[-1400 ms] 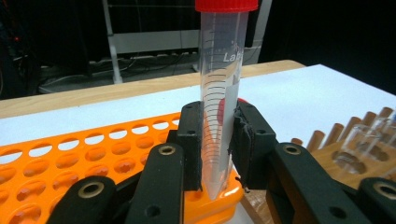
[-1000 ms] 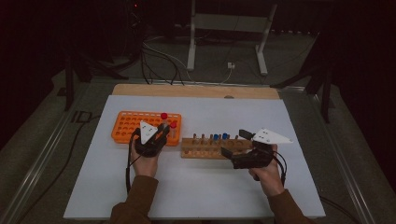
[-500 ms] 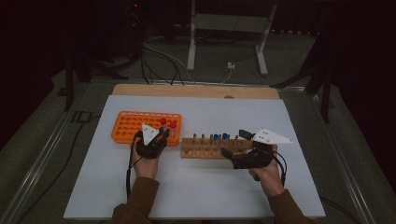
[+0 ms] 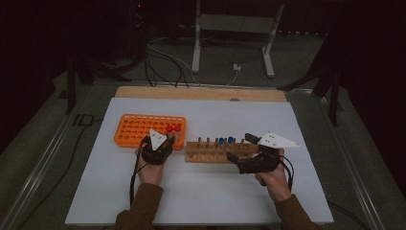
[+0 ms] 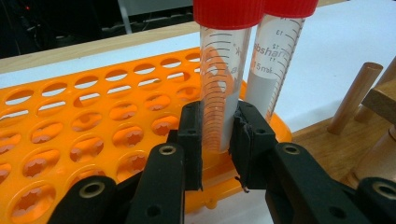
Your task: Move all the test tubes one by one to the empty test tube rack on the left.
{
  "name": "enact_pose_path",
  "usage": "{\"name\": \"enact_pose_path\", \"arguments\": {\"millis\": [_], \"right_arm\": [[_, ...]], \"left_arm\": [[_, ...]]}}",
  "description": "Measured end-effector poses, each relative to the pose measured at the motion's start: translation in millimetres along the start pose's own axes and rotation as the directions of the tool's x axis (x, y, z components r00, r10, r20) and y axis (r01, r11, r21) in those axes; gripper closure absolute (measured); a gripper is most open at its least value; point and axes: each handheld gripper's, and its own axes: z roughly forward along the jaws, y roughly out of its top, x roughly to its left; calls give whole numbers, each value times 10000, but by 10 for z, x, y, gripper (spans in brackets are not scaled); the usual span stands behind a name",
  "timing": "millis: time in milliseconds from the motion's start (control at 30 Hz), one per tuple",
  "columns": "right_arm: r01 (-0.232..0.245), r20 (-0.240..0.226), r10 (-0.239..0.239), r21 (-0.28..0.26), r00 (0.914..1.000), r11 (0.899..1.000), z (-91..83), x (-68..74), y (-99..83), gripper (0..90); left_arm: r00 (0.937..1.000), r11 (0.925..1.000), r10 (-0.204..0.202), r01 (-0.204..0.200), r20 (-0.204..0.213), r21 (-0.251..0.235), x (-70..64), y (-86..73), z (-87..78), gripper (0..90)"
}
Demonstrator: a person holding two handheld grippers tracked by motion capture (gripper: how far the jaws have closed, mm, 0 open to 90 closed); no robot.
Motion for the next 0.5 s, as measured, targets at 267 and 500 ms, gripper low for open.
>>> {"name": "enact_pose_path", "arguments": {"millis": [267, 500], "right_arm": [[-24, -2, 24, 72, 10000, 10000, 14, 3, -10, 0], [-24, -17, 24, 70, 10000, 10000, 18, -1, -14, 0]], "left_arm": [[9996, 9998, -175, 175, 212, 36, 23, 4, -5, 746], [9995, 9997, -224, 221, 202, 137, 37, 6, -33, 672]]}}
